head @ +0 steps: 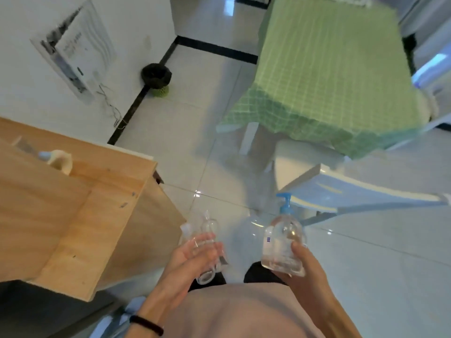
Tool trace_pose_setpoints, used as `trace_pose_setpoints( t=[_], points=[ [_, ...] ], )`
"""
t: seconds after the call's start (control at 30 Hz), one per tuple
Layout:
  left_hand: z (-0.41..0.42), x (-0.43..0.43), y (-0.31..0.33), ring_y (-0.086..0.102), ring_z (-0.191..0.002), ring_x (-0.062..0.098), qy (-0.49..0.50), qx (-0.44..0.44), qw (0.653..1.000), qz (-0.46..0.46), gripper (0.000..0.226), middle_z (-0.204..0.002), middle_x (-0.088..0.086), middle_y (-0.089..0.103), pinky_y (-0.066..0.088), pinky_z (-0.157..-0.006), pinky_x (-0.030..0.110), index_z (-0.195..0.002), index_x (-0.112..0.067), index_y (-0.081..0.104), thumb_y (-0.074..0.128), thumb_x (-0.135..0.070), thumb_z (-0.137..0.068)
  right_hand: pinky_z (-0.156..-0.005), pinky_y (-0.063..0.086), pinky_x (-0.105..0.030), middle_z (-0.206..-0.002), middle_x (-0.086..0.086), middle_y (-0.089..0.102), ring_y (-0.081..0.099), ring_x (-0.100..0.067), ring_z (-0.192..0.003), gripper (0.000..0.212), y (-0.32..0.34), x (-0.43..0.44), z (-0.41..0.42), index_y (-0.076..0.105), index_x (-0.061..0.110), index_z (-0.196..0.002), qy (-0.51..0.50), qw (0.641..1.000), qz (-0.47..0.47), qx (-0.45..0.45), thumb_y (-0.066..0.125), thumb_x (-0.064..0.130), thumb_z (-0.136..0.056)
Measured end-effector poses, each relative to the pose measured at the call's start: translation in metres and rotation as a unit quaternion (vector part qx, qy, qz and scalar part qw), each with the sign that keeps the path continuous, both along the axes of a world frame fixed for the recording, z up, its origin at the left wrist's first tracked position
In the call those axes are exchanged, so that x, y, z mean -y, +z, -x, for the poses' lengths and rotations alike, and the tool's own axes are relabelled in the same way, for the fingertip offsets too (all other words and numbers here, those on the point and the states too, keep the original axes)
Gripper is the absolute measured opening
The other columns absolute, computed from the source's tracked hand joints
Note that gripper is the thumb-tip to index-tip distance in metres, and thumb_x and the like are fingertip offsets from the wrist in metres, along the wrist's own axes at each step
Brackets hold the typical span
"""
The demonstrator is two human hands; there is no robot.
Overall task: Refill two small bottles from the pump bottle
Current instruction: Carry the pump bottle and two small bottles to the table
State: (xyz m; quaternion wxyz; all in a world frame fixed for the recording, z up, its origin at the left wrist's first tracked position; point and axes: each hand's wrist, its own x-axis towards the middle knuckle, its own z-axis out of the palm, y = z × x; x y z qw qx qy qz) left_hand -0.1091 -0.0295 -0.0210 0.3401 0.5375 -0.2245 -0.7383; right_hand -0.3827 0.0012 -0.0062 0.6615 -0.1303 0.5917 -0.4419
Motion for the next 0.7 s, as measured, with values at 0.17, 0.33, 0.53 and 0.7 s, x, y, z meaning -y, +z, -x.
trace_pose_setpoints(
  t=[0.17,0.33,0.53,0.7],
  points=[
    [0.051,-0.001,0.005,0.077,-0.111,0.030,-0.103,0.024,0.994,0.007,0.070,-0.119,0.013,0.080,0.063,-0.089,0.036,-0.122,-0.014,0.073,0.102,-0.031,-0.060,-0.088,0.059,-0.046,-0.125,-0.021,0.076,0.074,-0.038,-0.113,0.072,-0.002,-0.055,0.050,0.062,0.012,-0.142,-0.103,0.995,-0.009,-0.006,0.068,0.043,-0.077],
    [0.118,-0.022,0.004,0.078,-0.112,0.028,-0.183,0.045,0.982,-0.001,0.051,-0.120,0.009,0.080,0.063,-0.092,0.036,-0.114,-0.025,0.079,0.099,-0.026,-0.067,-0.083,0.061,-0.041,-0.121,-0.016,0.078,0.076,-0.036,-0.111,0.063,-0.003,-0.116,0.105,0.065,0.013,-0.137,-0.161,0.987,-0.016,-0.012,0.073,0.038,-0.079],
    [0.239,-0.076,0.004,0.079,-0.107,0.025,-0.292,0.065,0.954,0.011,0.055,-0.116,0.007,0.082,0.066,-0.081,0.032,-0.118,-0.020,0.077,0.098,-0.026,-0.068,-0.090,0.062,-0.048,-0.122,-0.016,0.078,0.075,-0.039,-0.114,0.078,0.000,-0.211,0.186,0.065,0.018,-0.137,-0.230,0.972,-0.028,-0.037,0.077,0.052,-0.068],
    [0.339,-0.124,0.004,0.079,-0.108,0.022,-0.402,0.055,0.913,0.025,0.057,-0.116,0.005,0.082,0.065,-0.081,0.026,-0.124,-0.015,0.072,0.095,-0.020,-0.072,-0.102,0.058,-0.056,-0.121,-0.012,0.079,0.076,-0.035,-0.113,0.069,0.006,-0.292,0.248,0.065,0.024,-0.137,-0.300,0.951,-0.040,-0.062,0.076,0.051,-0.074]
  ],
)
